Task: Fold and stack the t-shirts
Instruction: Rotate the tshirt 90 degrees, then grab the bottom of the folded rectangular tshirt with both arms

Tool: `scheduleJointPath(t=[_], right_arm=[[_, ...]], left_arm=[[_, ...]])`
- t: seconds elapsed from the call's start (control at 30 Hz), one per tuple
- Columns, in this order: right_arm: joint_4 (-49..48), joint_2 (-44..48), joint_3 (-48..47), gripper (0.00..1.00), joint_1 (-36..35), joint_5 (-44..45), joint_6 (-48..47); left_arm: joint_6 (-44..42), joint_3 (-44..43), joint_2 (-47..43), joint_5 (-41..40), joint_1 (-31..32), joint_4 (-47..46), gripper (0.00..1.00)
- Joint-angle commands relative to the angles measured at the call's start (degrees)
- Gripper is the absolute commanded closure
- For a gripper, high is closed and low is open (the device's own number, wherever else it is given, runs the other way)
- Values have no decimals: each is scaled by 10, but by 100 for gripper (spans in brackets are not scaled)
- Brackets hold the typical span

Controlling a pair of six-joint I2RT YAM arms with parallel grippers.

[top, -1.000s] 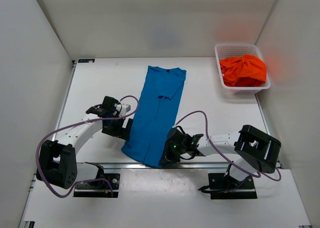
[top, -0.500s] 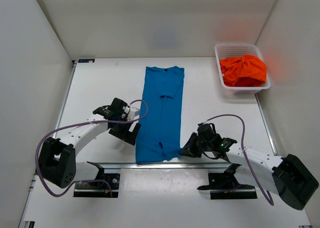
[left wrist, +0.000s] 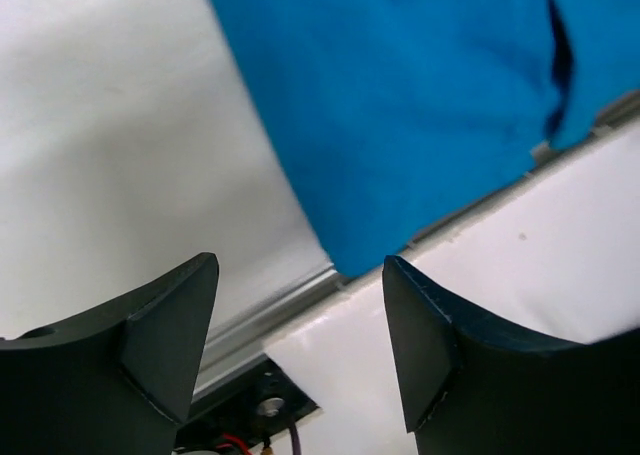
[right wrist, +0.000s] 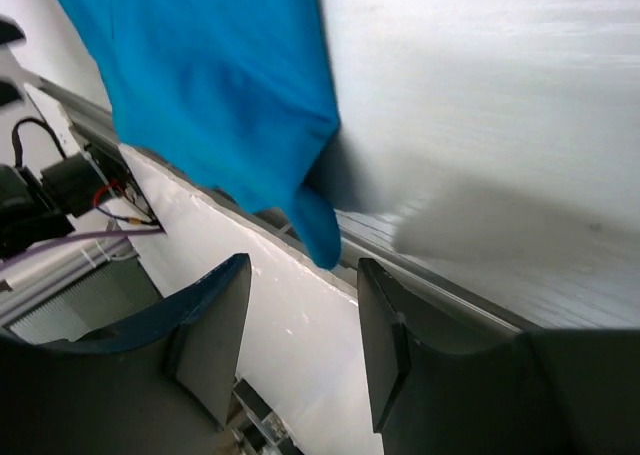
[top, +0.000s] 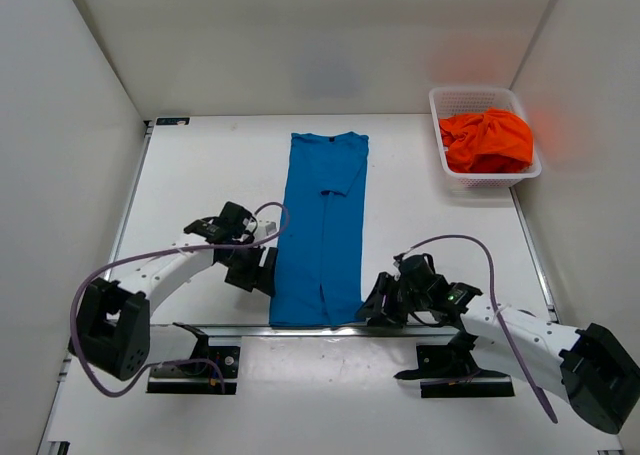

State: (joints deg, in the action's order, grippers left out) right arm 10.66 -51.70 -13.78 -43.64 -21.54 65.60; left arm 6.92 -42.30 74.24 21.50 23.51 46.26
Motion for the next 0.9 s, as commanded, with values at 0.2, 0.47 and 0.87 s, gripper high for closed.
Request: scheduleJointPath(t=[0.2, 0.47, 0.87], right_arm=[[184, 20, -105, 60, -11, 109, -67], [62, -67, -78, 59, 21, 69, -79], [3, -32, 2, 88, -13, 29, 5]], left_arm=[[78, 79, -26, 48, 13, -27, 25], [114, 108, 0, 86, 10, -60, 15], [130, 133, 6, 100, 22, -87, 29]])
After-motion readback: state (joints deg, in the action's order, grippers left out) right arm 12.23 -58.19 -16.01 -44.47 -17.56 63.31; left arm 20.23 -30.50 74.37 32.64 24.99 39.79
